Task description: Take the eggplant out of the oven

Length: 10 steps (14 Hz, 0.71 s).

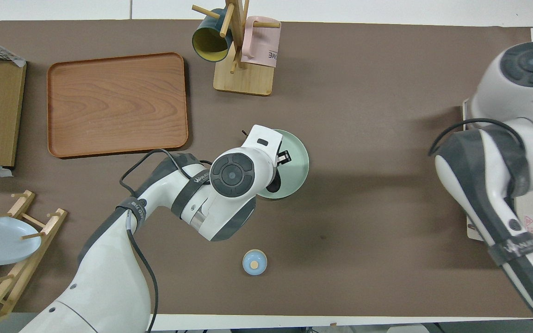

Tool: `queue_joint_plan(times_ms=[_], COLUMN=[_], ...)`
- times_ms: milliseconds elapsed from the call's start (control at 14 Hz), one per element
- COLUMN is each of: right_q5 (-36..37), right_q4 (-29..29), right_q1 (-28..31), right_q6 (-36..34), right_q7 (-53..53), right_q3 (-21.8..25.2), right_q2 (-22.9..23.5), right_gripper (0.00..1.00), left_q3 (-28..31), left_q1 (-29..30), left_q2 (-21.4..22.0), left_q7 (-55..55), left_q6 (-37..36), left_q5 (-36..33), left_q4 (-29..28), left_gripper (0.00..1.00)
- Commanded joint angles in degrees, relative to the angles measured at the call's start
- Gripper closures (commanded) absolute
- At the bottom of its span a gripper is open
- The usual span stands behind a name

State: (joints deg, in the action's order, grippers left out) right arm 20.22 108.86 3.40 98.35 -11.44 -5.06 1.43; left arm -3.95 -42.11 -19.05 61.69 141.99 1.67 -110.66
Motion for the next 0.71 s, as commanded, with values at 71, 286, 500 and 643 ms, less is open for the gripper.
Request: queue_joint_plan(times_ms=[71,286,500,643], right_q5=[-8.9,-19.8,-22.0,-22.1], right_q4=[-3.2,-19.6,-26.1,-24.2], right_q1=[1.7,3.2,3.8,4.2], right_q6=[-3.9,-13.5,-21.4,-21.2], right_q7=[-2.1,-0.3,6.3,6.6], right_q3=[0.2,0.8,1.3,2.4], right_q2=[-6.9,-3.8,-2.7,-3.4], right_gripper=[0.28,0.0,0.0,0.0], left_q3=[0.4,0.1,0.3,0.5], left_q1=[8.5,21.1,29.5,32.3], left_q2=[7.4,7.0,5.3,-0.8], left_q7=[-8.7,-25.8,-50.8,-55.0], left_q6=[-11.3,-14.6,-14.2,-14.4], left_q5=[0.6,1.1,5.5,5.3], left_q4=[-1.4,-1.0,-0.8,5.7], left_gripper=[1.0,1.0,1.0,1.0])
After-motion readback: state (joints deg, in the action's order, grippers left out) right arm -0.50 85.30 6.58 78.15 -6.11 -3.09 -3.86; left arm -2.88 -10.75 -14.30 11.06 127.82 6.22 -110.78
